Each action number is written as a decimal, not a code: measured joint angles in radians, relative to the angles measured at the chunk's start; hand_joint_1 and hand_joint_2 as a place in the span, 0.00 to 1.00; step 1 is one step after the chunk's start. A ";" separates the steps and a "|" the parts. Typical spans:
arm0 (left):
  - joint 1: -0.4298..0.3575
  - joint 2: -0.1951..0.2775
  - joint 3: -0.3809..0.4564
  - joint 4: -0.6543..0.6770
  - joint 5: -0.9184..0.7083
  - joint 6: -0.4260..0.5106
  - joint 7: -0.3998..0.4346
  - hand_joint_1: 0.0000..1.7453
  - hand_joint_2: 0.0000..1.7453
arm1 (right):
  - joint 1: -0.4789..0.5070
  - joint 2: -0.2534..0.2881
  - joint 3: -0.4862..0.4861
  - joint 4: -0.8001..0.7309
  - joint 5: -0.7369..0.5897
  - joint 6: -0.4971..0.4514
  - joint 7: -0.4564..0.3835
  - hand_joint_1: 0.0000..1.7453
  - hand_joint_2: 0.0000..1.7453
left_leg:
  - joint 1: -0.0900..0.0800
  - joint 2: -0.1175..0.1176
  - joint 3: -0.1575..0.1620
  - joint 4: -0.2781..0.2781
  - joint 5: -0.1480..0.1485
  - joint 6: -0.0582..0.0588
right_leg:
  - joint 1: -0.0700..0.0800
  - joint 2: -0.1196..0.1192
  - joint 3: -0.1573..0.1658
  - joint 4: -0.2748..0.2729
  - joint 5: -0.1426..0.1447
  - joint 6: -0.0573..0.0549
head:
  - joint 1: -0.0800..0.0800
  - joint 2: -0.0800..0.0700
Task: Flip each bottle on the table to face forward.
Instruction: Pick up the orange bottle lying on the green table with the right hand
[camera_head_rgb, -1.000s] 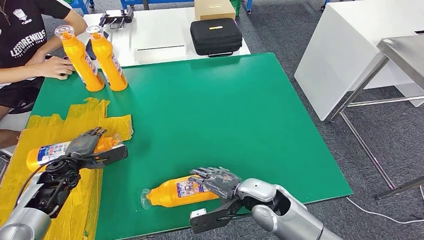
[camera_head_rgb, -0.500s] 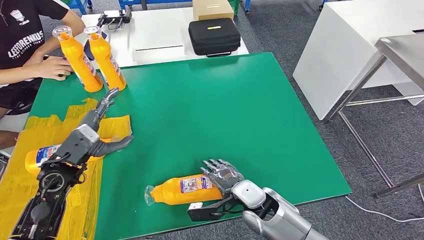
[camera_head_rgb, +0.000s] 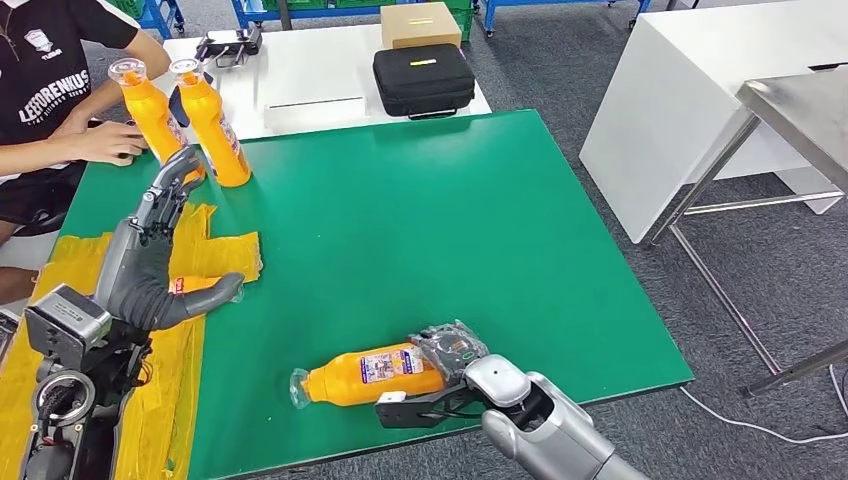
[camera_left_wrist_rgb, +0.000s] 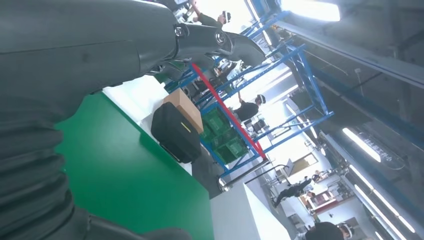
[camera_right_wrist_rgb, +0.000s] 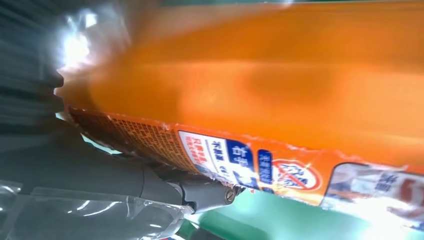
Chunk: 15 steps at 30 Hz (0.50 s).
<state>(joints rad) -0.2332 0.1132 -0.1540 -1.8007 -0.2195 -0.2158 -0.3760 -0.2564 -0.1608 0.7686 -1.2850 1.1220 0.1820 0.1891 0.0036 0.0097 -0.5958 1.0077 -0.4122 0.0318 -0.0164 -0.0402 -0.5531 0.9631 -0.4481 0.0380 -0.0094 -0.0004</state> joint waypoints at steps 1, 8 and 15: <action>0.005 -0.002 0.002 -0.006 -0.001 0.000 0.001 0.00 1.00 | 0.005 0.003 -0.011 0.000 -0.010 -0.020 -0.001 1.00 1.00 | 0.000 0.000 0.000 0.000 0.000 0.000 | 0.000 0.000 0.000 0.000 0.001 0.000 | 0.000 0.000; 0.044 -0.016 0.020 -0.041 -0.001 0.002 0.009 0.00 1.00 | 0.070 0.029 -0.136 -0.043 -0.166 -0.233 -0.057 1.00 1.00 | 0.000 -0.003 -0.015 0.000 0.007 0.001 | 0.000 -0.001 -0.001 0.001 0.007 0.005 | 0.000 0.000; 0.053 -0.024 0.023 -0.047 0.045 -0.004 0.079 0.00 1.00 | 0.114 0.090 -0.300 -0.154 -0.504 -0.431 -0.201 1.00 1.00 | 0.000 -0.003 -0.022 0.000 0.007 0.001 | 0.000 -0.001 -0.009 0.001 0.007 0.004 | 0.000 0.000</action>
<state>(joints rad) -0.1802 0.0896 -0.1314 -1.8479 -0.1741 -0.2198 -0.2966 -0.1419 -0.0704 0.4686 -1.4394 0.6184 -0.2485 -0.0118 0.0033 0.0071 -0.6176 1.0081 -0.4050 0.0329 -0.0163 -0.0416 -0.5619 0.9642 -0.4407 0.0421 -0.0095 -0.0004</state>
